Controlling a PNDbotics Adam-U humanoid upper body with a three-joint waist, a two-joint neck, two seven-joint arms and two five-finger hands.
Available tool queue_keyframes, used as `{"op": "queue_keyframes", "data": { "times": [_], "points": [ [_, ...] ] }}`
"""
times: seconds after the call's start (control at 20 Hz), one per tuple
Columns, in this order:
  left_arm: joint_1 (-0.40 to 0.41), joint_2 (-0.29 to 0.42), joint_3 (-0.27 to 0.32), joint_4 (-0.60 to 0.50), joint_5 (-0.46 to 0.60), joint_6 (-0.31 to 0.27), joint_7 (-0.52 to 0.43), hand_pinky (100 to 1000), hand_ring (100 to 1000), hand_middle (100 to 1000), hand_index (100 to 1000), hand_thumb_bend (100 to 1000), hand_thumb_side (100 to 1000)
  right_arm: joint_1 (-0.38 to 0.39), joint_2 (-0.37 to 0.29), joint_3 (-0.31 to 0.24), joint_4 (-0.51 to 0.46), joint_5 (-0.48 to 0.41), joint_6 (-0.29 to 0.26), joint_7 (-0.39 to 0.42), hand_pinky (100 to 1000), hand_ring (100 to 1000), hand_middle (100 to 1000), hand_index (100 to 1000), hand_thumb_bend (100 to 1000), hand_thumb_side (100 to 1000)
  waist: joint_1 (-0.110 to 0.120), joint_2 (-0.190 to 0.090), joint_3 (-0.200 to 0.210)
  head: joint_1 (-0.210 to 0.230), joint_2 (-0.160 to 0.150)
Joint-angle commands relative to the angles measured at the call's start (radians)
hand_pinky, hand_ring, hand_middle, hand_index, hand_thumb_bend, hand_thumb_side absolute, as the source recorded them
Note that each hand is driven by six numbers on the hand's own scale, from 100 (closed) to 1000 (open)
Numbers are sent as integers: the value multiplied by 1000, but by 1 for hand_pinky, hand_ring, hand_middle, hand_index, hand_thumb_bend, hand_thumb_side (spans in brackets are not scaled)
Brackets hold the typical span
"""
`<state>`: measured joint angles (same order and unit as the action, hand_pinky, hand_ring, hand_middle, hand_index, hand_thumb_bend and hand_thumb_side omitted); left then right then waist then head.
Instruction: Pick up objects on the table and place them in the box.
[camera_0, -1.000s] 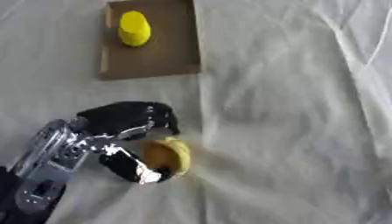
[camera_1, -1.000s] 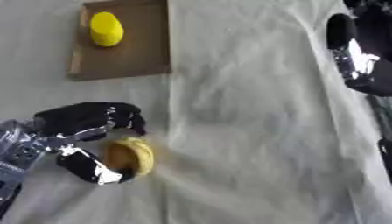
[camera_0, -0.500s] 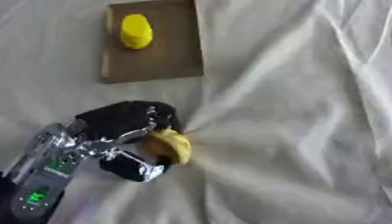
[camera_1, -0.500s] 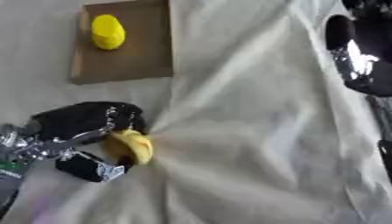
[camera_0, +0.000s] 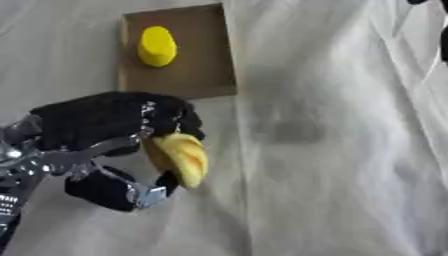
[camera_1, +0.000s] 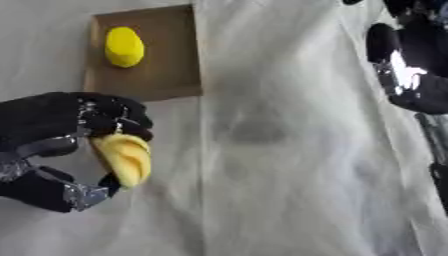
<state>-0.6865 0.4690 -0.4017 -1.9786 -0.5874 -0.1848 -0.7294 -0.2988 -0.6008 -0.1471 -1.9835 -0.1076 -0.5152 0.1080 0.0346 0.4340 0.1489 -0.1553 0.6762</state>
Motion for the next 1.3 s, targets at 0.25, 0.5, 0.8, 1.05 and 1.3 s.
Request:
{"op": "queue_keyframes", "data": {
  "times": [0.25,0.5,0.8,1.05,1.3],
  "points": [
    [-45,43,39,-21,24,-4,20,889,981,898,936,100,444,-9,-16,-8,-17,0,-4,-4,950,890,640,885,100,527,-6,-21,-2,-3,-11],
    [-53,44,48,-21,45,16,10,864,952,858,901,100,405,-10,-15,-8,-17,-2,-4,-5,951,890,639,885,100,527,-7,-20,-4,-4,-15],
    [-114,74,104,11,28,47,134,836,911,814,867,100,323,-15,-17,-8,-17,-5,-4,-10,950,888,639,884,100,527,-10,-20,-9,-1,-21],
    [-219,102,144,203,36,20,276,819,881,753,816,100,247,-32,-23,-4,-17,-17,-15,-12,946,882,640,881,100,527,-13,-14,-28,13,-28],
    [-341,94,172,498,31,-94,368,824,889,756,818,100,264,-54,-33,1,-17,-33,-28,-12,944,879,641,879,100,527,-11,-7,-50,35,-42]
  ]
}}
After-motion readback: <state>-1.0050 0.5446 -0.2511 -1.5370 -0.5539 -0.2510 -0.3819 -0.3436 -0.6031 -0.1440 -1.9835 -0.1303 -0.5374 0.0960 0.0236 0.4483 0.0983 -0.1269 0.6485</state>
